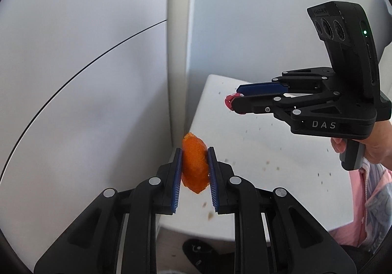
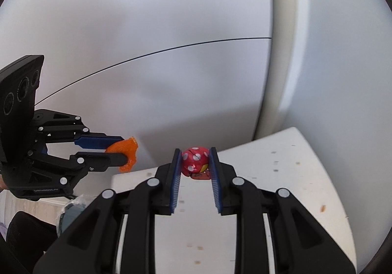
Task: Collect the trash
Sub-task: 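Carry the orange peel in the left gripper while the right carries the red item over the bin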
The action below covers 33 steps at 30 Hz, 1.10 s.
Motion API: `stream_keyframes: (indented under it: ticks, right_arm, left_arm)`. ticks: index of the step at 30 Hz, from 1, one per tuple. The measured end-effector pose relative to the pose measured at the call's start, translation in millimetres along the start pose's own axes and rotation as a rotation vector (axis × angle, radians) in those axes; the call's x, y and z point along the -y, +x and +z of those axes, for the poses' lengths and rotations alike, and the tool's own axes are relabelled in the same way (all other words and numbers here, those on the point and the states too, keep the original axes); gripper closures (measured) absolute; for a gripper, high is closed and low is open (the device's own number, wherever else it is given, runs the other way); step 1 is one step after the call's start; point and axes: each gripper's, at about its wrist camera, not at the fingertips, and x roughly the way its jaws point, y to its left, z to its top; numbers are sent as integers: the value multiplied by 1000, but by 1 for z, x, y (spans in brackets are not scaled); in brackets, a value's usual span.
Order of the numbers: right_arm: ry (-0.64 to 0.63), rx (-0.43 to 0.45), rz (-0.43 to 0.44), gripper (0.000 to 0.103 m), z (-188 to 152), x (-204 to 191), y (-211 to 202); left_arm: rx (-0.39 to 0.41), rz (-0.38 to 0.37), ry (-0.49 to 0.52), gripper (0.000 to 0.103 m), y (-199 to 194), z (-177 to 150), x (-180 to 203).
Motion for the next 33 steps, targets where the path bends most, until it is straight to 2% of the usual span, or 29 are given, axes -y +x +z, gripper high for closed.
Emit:
stream_keyframes:
  ticks: [6,17,22,29,33]
  right_arm:
    - [-28,-16,106,80,-4,-64,8]
    - [-109,-106,258,80,-37,-179,50]
    - [-115,-191,311,80,-60,-214,90]
    - [-115,-357,381,80,-106,-257,154]
    - [-120,-437,397,80,-137,-275,179]
  left_arm:
    - [-5,55,-64,84,-43,-48,-15]
    - [-90,132,-197,84,-80,-166,-32]
    - [-152,155,-291,84,-83,-226,-39]
    - [-225,178,-450,84,-77,-311,-46]
    - [-250,185,-506,84,-73,-337,-42]
